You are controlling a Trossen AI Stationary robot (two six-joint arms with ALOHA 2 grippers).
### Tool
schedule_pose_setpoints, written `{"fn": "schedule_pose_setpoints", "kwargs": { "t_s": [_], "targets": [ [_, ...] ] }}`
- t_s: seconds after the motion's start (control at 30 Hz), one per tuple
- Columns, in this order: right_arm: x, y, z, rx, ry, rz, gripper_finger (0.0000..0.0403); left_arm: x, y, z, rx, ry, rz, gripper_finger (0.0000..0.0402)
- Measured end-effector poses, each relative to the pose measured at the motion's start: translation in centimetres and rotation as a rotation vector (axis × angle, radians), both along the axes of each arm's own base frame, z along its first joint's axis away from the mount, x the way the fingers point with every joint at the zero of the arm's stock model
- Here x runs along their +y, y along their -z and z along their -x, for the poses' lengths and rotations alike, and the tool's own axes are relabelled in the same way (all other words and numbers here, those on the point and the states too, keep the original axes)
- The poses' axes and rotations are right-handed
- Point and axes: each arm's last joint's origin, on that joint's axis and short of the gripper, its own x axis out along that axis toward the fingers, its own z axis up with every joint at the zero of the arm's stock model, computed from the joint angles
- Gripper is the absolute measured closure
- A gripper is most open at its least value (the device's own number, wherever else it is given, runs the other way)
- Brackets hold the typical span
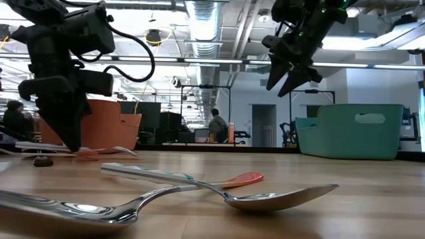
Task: Sort silverware by color (type)
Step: Put the blue patterned spoon into the blue bin
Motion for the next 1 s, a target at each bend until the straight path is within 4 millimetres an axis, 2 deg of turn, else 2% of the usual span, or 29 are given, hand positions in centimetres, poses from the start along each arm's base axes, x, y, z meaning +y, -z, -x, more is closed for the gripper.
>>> {"fn": "schedule_pose_setpoints", "kwargs": {
  "t_s": [0.2,0.4,0.6,0.7,0.8,1.0],
  "targets": [
    [-0.1,-0.7,-1.3,-0.175,-0.042,-0.059,0.017,0.7,-1.7,-1.2,-0.046,-0.085,0.011,0.0397],
    [1.0,-1.3,-2.7,-0.309,-0.07,-0.144,0.017,1.4,-6.1,-4.0,-0.228,-0.131,-0.037,0.0399],
    [3.3,-1.7,-4.2,-0.415,-0.111,-0.213,0.017,2.0,-11.1,-6.2,-0.439,-0.201,-0.176,0.04],
    [4.6,-1.9,-4.9,-0.485,-0.138,-0.25,0.017,2.0,-13.2,-7.3,-0.553,-0.14,-0.264,0.0401],
    [5.6,-2.9,-6.0,-0.619,-0.177,-0.265,0.017,1.8,-14.4,-8.0,-0.628,-0.054,-0.33,0.0401],
    [6.4,-3.9,-6.9,-0.764,-0.181,-0.22,0.017,1.8,-15.8,-9.1,-0.791,-0.079,-0.344,0.0401]
  ]
}}
